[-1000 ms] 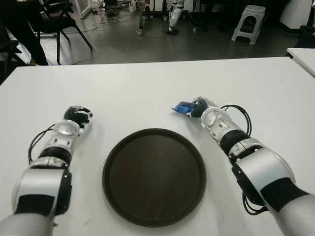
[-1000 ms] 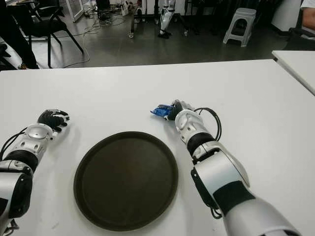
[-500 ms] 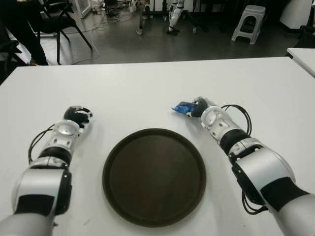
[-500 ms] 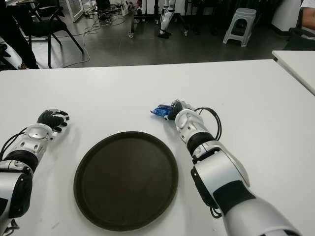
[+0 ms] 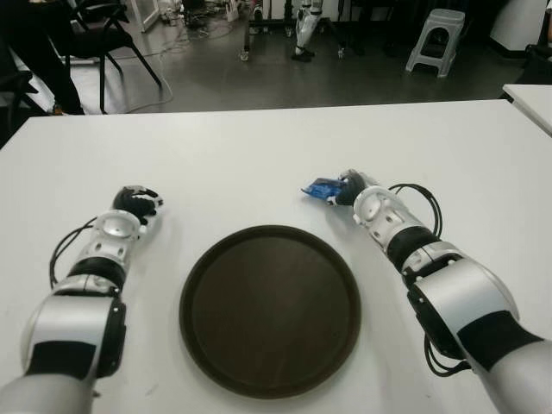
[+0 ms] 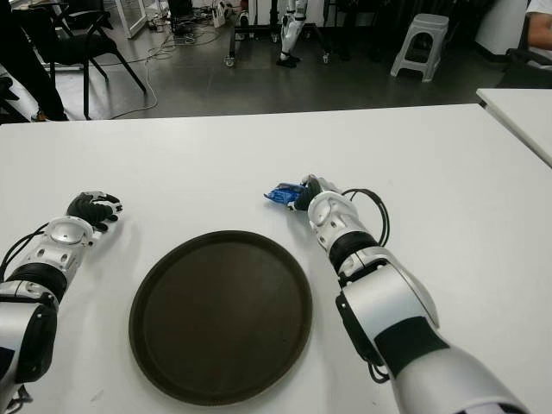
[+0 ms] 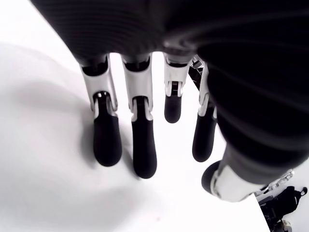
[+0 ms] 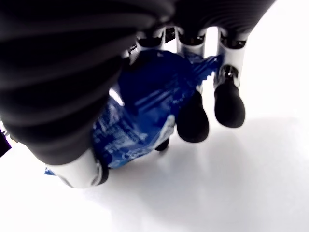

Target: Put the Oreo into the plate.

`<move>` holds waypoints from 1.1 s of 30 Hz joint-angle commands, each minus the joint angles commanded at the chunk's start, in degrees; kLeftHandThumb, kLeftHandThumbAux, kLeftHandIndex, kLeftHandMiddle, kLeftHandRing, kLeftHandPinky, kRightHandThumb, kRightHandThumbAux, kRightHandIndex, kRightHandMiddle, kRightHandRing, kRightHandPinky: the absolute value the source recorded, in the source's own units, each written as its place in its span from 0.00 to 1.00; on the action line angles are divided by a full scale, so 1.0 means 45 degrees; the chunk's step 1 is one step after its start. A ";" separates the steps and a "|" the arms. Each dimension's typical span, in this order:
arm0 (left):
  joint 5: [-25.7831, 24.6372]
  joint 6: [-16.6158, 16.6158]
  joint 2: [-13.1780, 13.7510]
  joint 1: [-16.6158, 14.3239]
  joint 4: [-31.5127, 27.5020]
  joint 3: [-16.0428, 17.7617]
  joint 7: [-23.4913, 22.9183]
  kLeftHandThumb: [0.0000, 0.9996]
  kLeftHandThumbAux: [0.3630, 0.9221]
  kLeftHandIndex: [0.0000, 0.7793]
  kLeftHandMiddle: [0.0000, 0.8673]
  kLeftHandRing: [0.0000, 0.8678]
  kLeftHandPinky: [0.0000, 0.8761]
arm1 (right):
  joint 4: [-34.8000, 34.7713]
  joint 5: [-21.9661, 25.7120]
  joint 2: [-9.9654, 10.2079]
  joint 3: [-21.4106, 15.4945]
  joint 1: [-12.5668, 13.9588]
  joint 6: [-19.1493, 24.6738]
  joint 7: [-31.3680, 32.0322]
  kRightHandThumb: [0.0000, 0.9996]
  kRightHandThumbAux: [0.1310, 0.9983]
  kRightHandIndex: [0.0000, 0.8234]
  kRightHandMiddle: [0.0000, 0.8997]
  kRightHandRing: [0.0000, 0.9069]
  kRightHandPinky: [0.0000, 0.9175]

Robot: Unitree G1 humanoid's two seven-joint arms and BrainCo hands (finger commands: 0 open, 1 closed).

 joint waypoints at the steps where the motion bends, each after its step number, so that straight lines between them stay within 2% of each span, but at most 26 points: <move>1: 0.0009 0.0010 0.0001 -0.0004 0.0001 -0.0010 -0.0020 0.67 0.66 0.51 0.19 0.22 0.22 | -0.0016 -0.0020 -0.0035 0.0023 -0.0003 -0.0114 -0.0051 0.69 0.70 0.52 0.83 0.81 0.80; 9: -0.0017 0.0040 -0.0004 -0.0015 -0.0004 0.0007 -0.0062 0.67 0.66 0.51 0.18 0.21 0.21 | -0.0039 -0.0185 -0.0162 0.0237 -0.0075 -0.0530 -0.0204 0.69 0.70 0.49 0.81 0.83 0.81; 12: -0.0034 0.0053 -0.0021 -0.0021 0.0001 0.0029 -0.0026 0.67 0.66 0.51 0.18 0.21 0.21 | -0.0062 -0.0294 -0.0219 0.0333 -0.0107 -0.0677 -0.0285 0.58 0.80 0.19 0.80 0.83 0.80; 15: -0.0008 0.0059 -0.0021 -0.0022 0.0005 0.0009 -0.0008 0.67 0.66 0.51 0.18 0.21 0.21 | -0.0098 -0.0320 -0.0263 0.0351 -0.0181 -0.0747 -0.0264 0.53 0.85 0.09 0.80 0.83 0.80; 17: -0.0005 0.0026 -0.0017 -0.0011 0.0002 0.0005 -0.0018 0.67 0.66 0.51 0.18 0.21 0.21 | -0.0149 -0.0299 -0.0285 0.0332 -0.0212 -0.0811 -0.0240 0.52 0.86 0.07 0.80 0.83 0.80; 18: -0.0013 -0.0010 -0.0017 0.0000 -0.0005 0.0009 -0.0044 0.67 0.66 0.51 0.17 0.21 0.21 | -0.0235 -0.0235 -0.0301 0.0274 -0.0214 -0.0942 -0.0268 0.51 0.86 0.08 0.80 0.83 0.79; 21: -0.0036 -0.0033 -0.0015 0.0007 -0.0011 0.0024 -0.0112 0.67 0.66 0.51 0.16 0.19 0.18 | -0.0429 -0.0056 -0.0328 0.0110 -0.0178 -0.1285 -0.0338 0.63 0.76 0.37 0.81 0.82 0.80; 23: -0.0068 -0.0003 -0.0015 -0.0002 -0.0009 0.0054 -0.0151 0.67 0.66 0.51 0.15 0.18 0.18 | -0.0526 0.0050 -0.0318 0.0021 -0.0158 -0.1490 -0.0325 0.66 0.73 0.44 0.81 0.82 0.79; 29: -0.0174 0.0068 -0.0004 -0.0019 -0.0005 0.0187 -0.0211 0.67 0.66 0.51 0.16 0.19 0.19 | -0.0802 0.0254 -0.0378 -0.0046 -0.0184 -0.2025 -0.0073 0.68 0.71 0.51 0.81 0.81 0.78; 33: -0.0244 -0.0048 0.0000 0.0038 -0.0006 0.0295 -0.0227 0.67 0.66 0.51 0.16 0.19 0.19 | -0.1482 0.0403 -0.0604 -0.0060 0.0085 -0.2919 0.0043 0.69 0.70 0.52 0.82 0.81 0.77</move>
